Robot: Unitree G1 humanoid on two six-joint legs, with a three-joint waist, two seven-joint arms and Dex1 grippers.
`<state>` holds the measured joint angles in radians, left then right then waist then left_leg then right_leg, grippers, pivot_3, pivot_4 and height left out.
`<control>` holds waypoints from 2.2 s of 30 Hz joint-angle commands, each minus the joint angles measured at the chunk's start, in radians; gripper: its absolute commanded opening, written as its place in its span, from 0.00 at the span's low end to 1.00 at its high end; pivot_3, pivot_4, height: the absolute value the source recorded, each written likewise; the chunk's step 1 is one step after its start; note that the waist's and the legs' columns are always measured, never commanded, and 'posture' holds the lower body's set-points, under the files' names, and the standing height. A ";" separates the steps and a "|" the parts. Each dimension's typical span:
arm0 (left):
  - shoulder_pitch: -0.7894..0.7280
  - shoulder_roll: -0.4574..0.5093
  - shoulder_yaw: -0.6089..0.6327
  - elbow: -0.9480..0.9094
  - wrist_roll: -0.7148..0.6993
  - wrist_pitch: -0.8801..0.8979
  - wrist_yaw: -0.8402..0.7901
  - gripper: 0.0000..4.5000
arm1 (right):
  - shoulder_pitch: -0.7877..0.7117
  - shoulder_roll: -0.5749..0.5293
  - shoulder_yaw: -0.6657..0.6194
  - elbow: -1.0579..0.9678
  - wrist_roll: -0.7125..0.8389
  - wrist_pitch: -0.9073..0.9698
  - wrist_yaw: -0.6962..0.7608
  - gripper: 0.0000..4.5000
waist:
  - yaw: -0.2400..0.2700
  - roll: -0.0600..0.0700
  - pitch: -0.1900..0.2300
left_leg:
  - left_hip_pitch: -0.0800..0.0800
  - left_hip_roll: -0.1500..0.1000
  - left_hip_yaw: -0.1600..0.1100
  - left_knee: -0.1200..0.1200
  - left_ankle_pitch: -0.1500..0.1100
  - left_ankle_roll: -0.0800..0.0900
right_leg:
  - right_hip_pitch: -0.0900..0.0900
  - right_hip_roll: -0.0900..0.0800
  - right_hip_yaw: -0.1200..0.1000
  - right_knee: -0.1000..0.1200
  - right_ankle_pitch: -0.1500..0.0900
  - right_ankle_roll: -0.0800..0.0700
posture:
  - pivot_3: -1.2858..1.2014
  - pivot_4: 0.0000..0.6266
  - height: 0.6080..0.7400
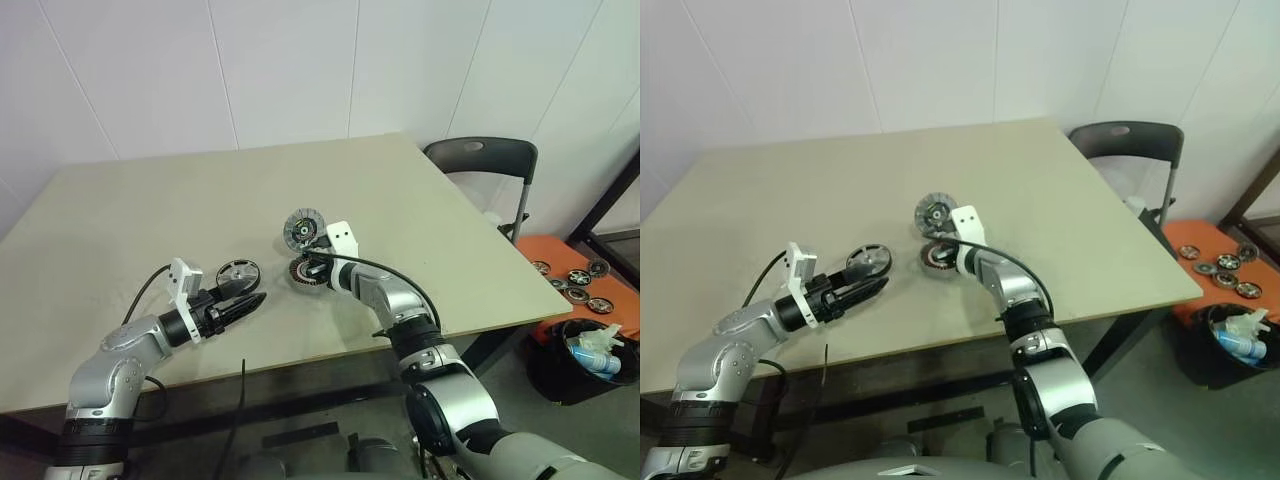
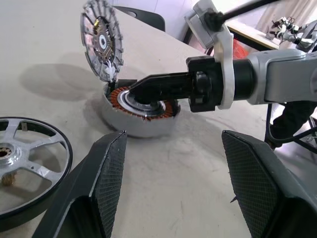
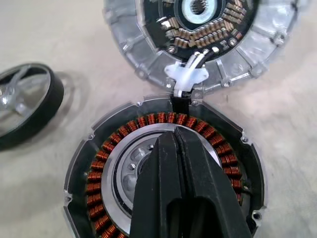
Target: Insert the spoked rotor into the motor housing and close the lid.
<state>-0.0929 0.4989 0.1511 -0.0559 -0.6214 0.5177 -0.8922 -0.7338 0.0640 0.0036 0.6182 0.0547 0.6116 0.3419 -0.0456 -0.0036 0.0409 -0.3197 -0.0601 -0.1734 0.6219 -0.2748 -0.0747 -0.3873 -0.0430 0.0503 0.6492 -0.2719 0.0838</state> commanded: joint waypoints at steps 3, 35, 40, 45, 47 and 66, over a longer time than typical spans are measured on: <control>-0.036 0.014 0.023 0.000 -0.010 -0.012 -0.011 0.72 | 0.033 -0.009 0.017 0.080 -0.020 0.022 -0.064 0.00 | 0.000 0.001 0.000 | 0.001 0.000 0.000 0.001 0.000 0.000 | -0.001 -0.001 0.000 0.000 0.000 0.000 | 0.52 0.00 1.00; -0.017 0.030 0.045 -0.017 0.006 -0.014 0.007 0.72 | 0.054 0.025 0.021 -0.167 0.265 -0.130 0.212 0.00 | 0.001 0.007 0.008 | -0.024 0.002 0.004 -0.009 -0.001 0.001 | -0.027 -0.001 0.000 -0.003 0.006 0.000 | 0.52 0.00 1.00; -0.026 0.037 0.045 0.060 0.048 -0.054 0.004 0.72 | 0.074 0.013 0.033 -0.246 0.319 -0.088 0.308 0.00 | 0.000 0.007 0.008 | -0.024 0.002 0.004 -0.009 -0.001 0.001 | -0.027 -0.001 0.000 -0.003 0.006 0.000 | 0.52 0.00 1.00; -0.027 0.050 0.070 0.132 0.076 -0.083 0.028 0.72 | 0.060 0.007 0.045 -0.217 0.309 -0.101 0.334 0.00 | 0.001 0.007 0.008 | -0.022 0.002 0.004 -0.009 -0.001 0.001 | -0.026 0.000 0.000 -0.003 0.006 0.000 | 0.52 0.00 1.00; -0.035 0.057 0.105 0.188 0.076 -0.085 0.054 0.72 | 0.053 0.008 0.052 -0.192 0.298 -0.113 0.337 0.00 | -0.001 0.007 0.008 | -0.021 0.002 0.004 -0.009 -0.001 0.001 | -0.025 -0.001 0.000 -0.003 0.006 0.000 | 0.52 0.00 1.00; -0.099 0.057 0.229 0.515 0.003 0.019 -0.012 0.72 | -0.002 0.008 0.071 -0.075 0.259 -0.165 0.366 0.00 | 0.002 0.004 0.007 | -0.021 0.002 0.002 -0.008 -0.001 0.001 | -0.025 -0.001 0.000 -0.002 0.006 0.000 | 0.52 0.00 1.00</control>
<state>-0.1970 0.5747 0.4061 0.5091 -0.6022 0.5205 -0.8821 -0.7111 0.0714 0.0738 0.5669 0.3155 0.4651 0.6985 -0.0436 0.0009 0.0477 -0.3407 -0.0587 -0.1713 0.6136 -0.2757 -0.0735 -0.4125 -0.0448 0.0502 0.6476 -0.2661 0.0840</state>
